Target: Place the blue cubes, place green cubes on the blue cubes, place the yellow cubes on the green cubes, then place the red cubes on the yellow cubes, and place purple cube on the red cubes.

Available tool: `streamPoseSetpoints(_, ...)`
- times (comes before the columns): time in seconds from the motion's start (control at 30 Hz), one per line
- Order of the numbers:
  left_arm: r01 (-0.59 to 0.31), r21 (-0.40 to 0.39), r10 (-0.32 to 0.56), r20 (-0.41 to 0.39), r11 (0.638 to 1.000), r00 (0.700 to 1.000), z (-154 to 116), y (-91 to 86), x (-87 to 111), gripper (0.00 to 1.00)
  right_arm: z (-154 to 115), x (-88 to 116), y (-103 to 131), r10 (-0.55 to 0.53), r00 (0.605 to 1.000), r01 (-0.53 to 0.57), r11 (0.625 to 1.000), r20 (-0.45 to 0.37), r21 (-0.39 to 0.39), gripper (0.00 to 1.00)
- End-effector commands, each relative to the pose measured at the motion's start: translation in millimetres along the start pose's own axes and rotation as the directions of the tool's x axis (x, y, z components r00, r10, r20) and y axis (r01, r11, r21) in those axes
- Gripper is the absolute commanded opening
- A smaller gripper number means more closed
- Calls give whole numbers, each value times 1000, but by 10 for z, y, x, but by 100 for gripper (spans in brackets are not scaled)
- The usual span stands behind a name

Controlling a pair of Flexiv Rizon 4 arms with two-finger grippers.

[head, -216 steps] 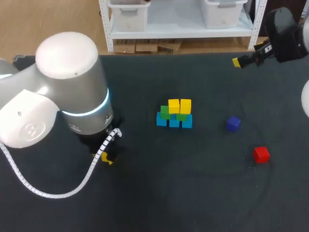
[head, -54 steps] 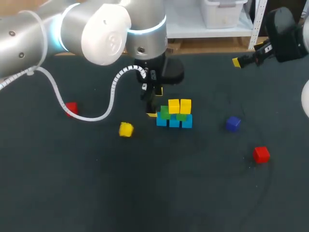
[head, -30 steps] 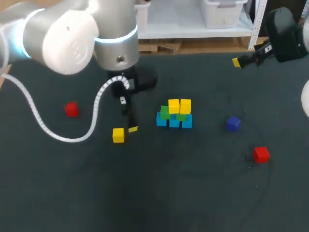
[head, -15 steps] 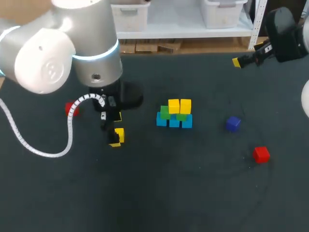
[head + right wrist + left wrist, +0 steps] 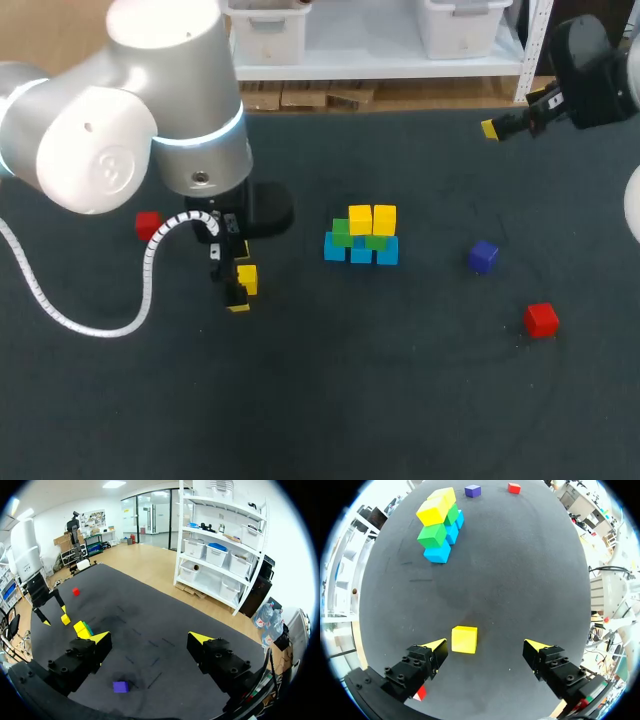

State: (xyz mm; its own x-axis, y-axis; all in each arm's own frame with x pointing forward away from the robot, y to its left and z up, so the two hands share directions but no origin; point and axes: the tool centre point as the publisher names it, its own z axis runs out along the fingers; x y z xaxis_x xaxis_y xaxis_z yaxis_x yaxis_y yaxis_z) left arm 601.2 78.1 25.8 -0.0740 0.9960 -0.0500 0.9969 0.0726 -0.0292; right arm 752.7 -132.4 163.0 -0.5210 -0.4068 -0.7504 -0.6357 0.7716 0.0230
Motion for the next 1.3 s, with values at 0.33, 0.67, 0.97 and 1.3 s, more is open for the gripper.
streamPoseSetpoints(0.33,16,42,-13,-64,999,998,156,121,3,98,-1,-1,7,0,1000,0,1000,-1,3,100)
streamPoseSetpoints(0.67,10,30,-7,-87,1000,996,206,116,-26,71,-1,-1,7,0,1000,0,1000,-1,3,100)
streamPoseSetpoints(0.97,23,26,-21,-84,999,996,218,127,-17,0,-1,-1,7,0,1000,0,1000,-1,3,100)
streamPoseSetpoints(1.3,36,40,-35,-46,999,998,118,131,-34,0,-1,-1,7,0,1000,0,1000,-1,3,100)
